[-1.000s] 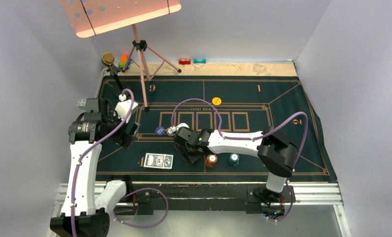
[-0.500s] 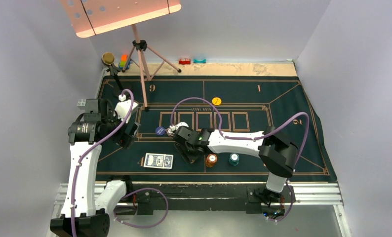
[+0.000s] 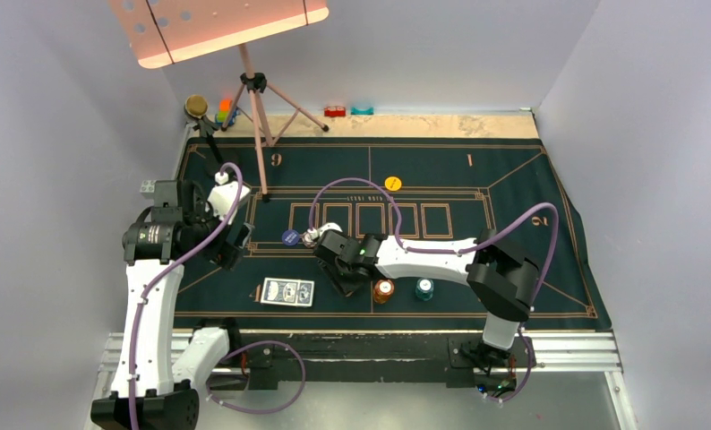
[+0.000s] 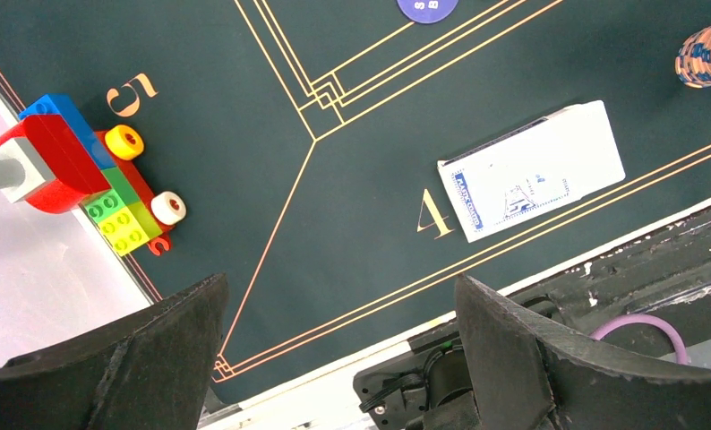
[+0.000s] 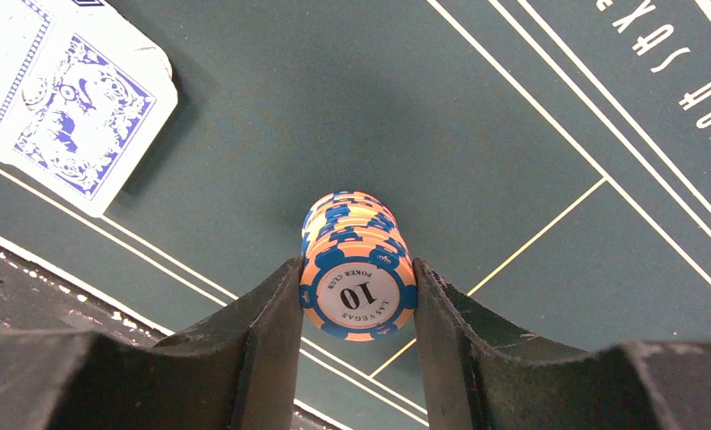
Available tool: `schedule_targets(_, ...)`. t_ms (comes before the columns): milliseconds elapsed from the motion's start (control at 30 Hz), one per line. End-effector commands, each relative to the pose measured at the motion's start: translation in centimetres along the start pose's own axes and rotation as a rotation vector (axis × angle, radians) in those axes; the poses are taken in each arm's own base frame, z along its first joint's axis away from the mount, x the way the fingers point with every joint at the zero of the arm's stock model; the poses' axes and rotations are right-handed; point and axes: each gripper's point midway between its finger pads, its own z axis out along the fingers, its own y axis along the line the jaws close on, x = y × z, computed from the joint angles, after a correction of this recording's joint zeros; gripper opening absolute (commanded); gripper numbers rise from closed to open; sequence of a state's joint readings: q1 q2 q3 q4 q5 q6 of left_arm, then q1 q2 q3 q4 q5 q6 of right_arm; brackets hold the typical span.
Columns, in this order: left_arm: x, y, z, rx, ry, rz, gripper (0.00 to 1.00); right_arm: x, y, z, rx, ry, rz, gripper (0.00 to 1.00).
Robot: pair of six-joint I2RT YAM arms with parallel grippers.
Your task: Distribute texas hold em gaming equipment
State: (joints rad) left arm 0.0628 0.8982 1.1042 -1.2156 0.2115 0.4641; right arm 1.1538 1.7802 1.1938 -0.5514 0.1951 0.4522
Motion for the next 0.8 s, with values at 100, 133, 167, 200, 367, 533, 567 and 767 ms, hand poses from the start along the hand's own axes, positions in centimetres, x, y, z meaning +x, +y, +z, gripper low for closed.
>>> schedule_targets(100, -0.4, 0.1, -0.6, -0.016, -0.018, 0.024, 1.00, -0.5, 0.1, 0.4, 0.019, -0.016, 0.008, 0.42)
schedule_targets(133, -0.4, 0.1, -0.6, -0.015, -0.018, 0.025, 1.00, -0.5, 0.0, 0.5, 0.024, -0.016, 0.009, 0.39)
schedule_targets(167, -0.4, 0.2, -0.7, -0.017, -0.019, 0.025, 1.00, -0.4, -0.1, 0.6, 0.030, -0.014, 0.008, 0.38)
schedule_targets(200, -0.4, 0.2, -0.7, -0.017, -0.019, 0.026, 1.00, -0.2, -0.1, 0.8, 0.036, -0.006, 0.004, 0.39)
schedule_targets(367, -0.5, 0.2, -0.9, -0.020, -0.024, 0.029, 1.00, -0.4, 0.0, 0.9, 0.033, -0.014, 0.015, 0.47)
schedule_targets(533, -0.4, 0.1, -1.0, -0.021, -0.028, 0.031, 1.00, -1.1, 0.1, 0.2, 0.025, -0.042, 0.023, 0.44)
schedule_targets(567, -0.5, 0.1, -1.0, -0.022, -0.029, 0.032, 1.00, -1.1, 0.1, 0.2, 0.024, -0.043, 0.024, 0.43)
schedule_targets(767, -0.5, 0.0, -1.0, -0.017, -0.031, 0.031, 1.00, -1.2, 0.2, -0.3, 0.015, -0.053, 0.043, 0.17)
